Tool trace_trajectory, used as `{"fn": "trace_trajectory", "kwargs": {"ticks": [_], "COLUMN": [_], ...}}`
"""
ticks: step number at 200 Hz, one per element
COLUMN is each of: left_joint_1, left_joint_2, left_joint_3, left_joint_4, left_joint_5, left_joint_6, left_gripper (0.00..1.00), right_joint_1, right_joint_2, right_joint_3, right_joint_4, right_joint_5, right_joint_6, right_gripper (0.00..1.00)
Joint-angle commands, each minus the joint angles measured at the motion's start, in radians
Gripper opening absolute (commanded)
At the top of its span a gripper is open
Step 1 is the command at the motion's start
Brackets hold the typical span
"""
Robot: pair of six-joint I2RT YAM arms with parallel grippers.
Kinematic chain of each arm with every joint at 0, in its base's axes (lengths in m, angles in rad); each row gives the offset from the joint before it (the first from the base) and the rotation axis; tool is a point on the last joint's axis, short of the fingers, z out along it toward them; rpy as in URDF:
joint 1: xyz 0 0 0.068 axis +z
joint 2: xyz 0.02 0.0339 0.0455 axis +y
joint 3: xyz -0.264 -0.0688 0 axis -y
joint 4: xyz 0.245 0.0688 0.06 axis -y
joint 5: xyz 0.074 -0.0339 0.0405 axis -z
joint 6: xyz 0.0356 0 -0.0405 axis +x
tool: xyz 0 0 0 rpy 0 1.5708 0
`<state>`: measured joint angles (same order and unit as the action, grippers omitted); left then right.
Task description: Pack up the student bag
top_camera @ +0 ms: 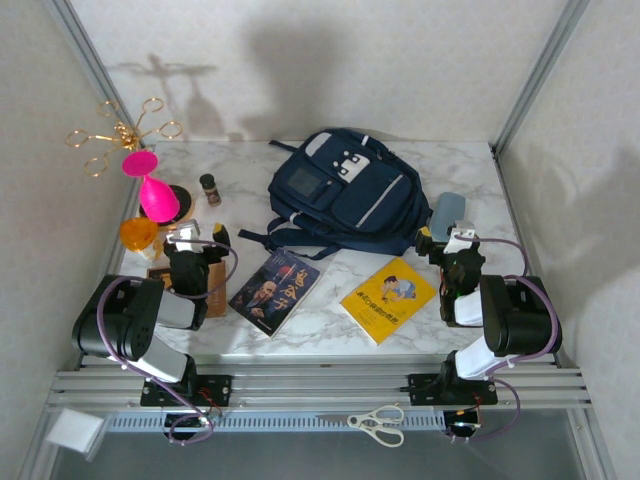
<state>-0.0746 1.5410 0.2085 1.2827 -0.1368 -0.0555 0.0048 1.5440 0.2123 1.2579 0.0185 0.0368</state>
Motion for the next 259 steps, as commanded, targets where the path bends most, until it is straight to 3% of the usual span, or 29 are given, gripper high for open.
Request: {"fn": "trace_trajectory", "kwargs": {"ticks": [1,45,100,123,136,149,161,183,203,218,259], "left_joint_1": [0.009,0.009,0.010,0.012,0.012,0.013,0.016,0.025,0.024,0.010,-0.134], "left_joint_2": [0.001,-0.065,-0.318,-0.426,-0.483,-0.538,-0.578,-0.607,-0.580,-0.564,-0.564], "left_joint_3": [0.015,0.028,0.071,0.099,0.122,0.166,0.160,0.171,0.242,0.276,0.275], "left_joint_4": [0.019,-0.052,-0.385,-0.501,-0.574,-0.722,-0.754,-0.780,-0.907,-0.963,-1.000], "left_joint_5": [0.016,0.047,0.027,0.021,-0.023,-0.115,-0.158,-0.040,0.073,0.138,0.196], "left_joint_6": [-0.001,0.009,-0.061,-0.155,-0.274,-0.430,-0.531,-0.574,-0.629,-0.656,-0.731], "left_gripper": [0.99,0.99,0.99,0.99,0.99,0.99,0.99,0.99,0.99,0.99,0.99], "right_joint_1": [0.003,0.003,0.001,-0.002,-0.003,-0.005,-0.006,-0.023,-0.022,-0.006,0.066], "right_joint_2": [0.002,-0.045,-0.190,-0.271,-0.319,-0.354,-0.368,-0.364,-0.360,-0.348,-0.282], "right_joint_3": [0.002,0.006,0.035,0.121,0.159,0.213,0.280,0.360,0.384,0.402,0.439], "right_joint_4": [0.041,-0.001,-0.208,-0.385,-0.501,-0.658,-0.833,-1.041,-1.099,-1.176,-1.225], "right_joint_5": [0.014,0.025,0.060,0.051,0.033,0.059,0.082,0.008,-0.131,-0.167,-0.249], "right_joint_6": [-0.015,-0.008,0.026,0.088,0.146,0.296,0.445,0.543,0.597,0.649,0.704], "right_gripper": [0.99,0.99,0.99,0.99,0.99,0.99,0.99,0.99,0.99,0.99,0.99]}}
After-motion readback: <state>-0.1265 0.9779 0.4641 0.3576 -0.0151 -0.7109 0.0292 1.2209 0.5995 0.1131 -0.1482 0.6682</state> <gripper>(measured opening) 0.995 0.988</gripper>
